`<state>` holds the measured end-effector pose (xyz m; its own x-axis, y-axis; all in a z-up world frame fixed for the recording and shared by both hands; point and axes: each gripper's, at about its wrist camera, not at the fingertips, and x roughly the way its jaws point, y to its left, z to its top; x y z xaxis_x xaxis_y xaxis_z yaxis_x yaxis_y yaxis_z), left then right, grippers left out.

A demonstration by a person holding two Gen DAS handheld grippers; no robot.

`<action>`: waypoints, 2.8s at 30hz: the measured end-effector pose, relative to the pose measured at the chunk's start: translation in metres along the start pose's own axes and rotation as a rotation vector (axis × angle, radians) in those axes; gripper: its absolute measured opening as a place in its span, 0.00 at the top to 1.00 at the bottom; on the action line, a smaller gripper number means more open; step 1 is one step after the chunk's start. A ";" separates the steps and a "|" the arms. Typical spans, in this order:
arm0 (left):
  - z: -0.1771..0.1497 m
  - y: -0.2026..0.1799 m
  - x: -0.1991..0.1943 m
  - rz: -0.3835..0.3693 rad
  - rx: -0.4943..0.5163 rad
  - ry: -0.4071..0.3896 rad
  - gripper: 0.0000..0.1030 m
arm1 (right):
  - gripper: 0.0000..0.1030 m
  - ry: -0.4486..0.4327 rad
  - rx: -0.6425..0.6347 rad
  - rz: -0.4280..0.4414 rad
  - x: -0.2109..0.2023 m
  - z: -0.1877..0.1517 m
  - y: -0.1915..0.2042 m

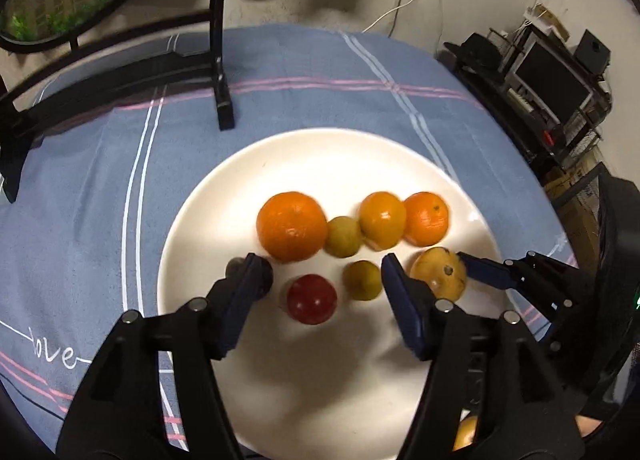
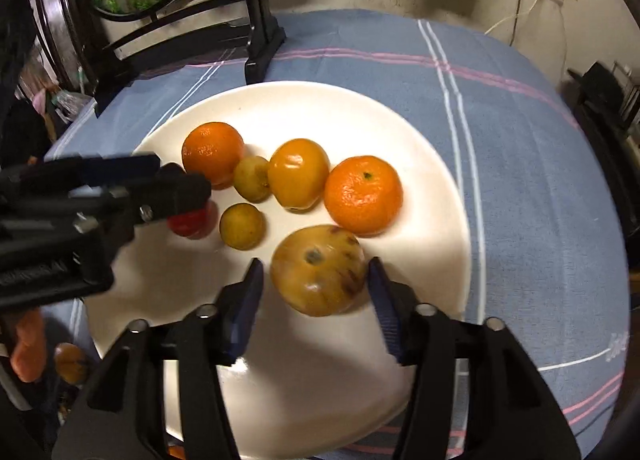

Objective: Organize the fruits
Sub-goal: 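Carry the pale fruit and red tomato onto the white plate and release both, then grasp an orange fruit with the right tool while the left tool grasps a dark brown fruit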

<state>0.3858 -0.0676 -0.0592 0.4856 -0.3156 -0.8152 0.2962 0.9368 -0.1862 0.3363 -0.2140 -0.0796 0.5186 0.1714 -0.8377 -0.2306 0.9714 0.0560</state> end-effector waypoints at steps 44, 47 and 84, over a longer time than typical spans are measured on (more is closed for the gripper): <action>-0.273 0.026 -0.195 0.112 -0.103 -0.144 0.20 | 0.35 -0.029 0.035 0.087 -0.124 -0.204 0.110; -0.272 0.027 -0.189 0.118 -0.099 -0.130 0.20 | 0.44 -0.002 0.027 0.118 -0.113 -0.203 0.112; -0.248 0.000 -0.118 0.076 0.179 -0.035 0.53 | 0.65 -0.075 0.138 0.264 -0.144 -0.211 0.083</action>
<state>0.1249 0.0075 -0.0989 0.5395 -0.2534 -0.8030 0.3975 0.9173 -0.0224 0.0687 -0.1930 -0.0692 0.5160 0.4279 -0.7421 -0.2544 0.9038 0.3443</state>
